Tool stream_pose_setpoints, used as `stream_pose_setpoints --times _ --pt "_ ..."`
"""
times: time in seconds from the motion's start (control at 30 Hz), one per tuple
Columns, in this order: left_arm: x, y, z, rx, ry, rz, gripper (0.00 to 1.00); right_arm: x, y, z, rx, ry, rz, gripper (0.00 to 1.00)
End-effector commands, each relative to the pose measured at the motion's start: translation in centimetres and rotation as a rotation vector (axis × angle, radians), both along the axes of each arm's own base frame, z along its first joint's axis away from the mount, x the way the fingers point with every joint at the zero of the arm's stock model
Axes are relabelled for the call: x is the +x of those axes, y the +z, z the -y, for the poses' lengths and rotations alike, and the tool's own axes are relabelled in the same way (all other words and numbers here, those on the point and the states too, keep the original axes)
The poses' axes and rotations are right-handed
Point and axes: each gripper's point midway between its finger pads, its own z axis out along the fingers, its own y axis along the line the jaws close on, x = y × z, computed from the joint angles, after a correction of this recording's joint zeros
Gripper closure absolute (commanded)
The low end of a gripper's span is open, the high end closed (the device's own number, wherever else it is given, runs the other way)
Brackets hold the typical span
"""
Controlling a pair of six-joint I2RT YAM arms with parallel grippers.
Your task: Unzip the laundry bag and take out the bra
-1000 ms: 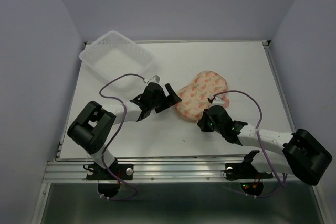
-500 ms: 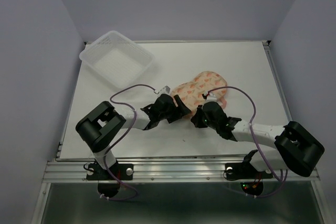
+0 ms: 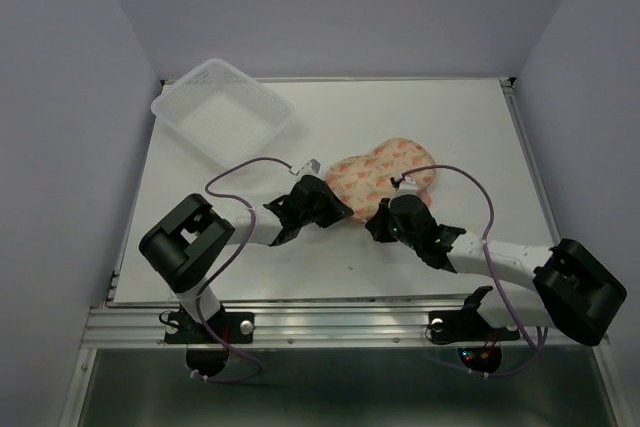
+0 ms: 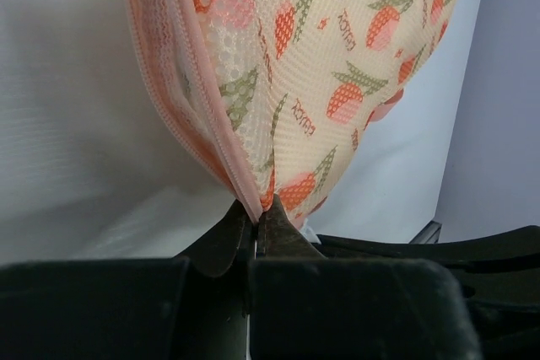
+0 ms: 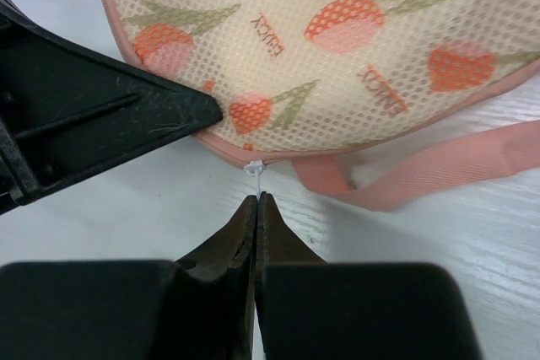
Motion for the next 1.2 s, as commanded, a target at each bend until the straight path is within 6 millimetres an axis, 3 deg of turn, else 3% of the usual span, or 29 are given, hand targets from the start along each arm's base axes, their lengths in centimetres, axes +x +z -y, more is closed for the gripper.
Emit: stream_pose_setpoints --times 0.0,0.27,0.47,0.6,0.63,0.73,0.8,1.0,1.17 --pt "1.6 2.1 -3.0 0.037 0.036 0.083 1.00 0.7 1.2 1.6 -0.029 -0.072 0.072 0.99" --pt "2.4 1.7 -7.0 0.154 -0.004 0.110 1.00 0.5 1.9 5.2 -0.135 -0.149 0.122 0.99" --pt "3.7 0.8 -8.8 0.175 0.025 0.091 1.00 0.1 1.8 5.4 -0.144 -0.142 0.116 0.99" --pt "4.3 1.9 -7.8 0.127 0.015 0.107 0.48 0.1 1.5 4.7 -0.147 -0.103 0.104 0.99" --pt "4.4 2.4 -7.5 0.105 0.011 0.115 0.31 0.2 1.5 4.4 -0.142 -0.097 0.103 0.99" --pt "4.5 3.7 -6.7 0.056 0.012 0.126 0.07 0.3 1.3 3.4 -0.118 -0.071 0.097 0.99" --pt "4.2 4.5 -6.0 0.028 0.011 0.130 0.01 0.4 1.5 2.7 -0.094 -0.055 0.098 0.99" --pt "1.9 5.6 -3.7 -0.073 0.023 0.103 0.01 1.1 1.4 1.2 -0.059 -0.043 0.086 0.99" --pt "-0.6 4.4 -1.4 -0.094 0.033 0.047 0.01 1.3 1.4 0.5 -0.042 -0.030 0.081 0.99"
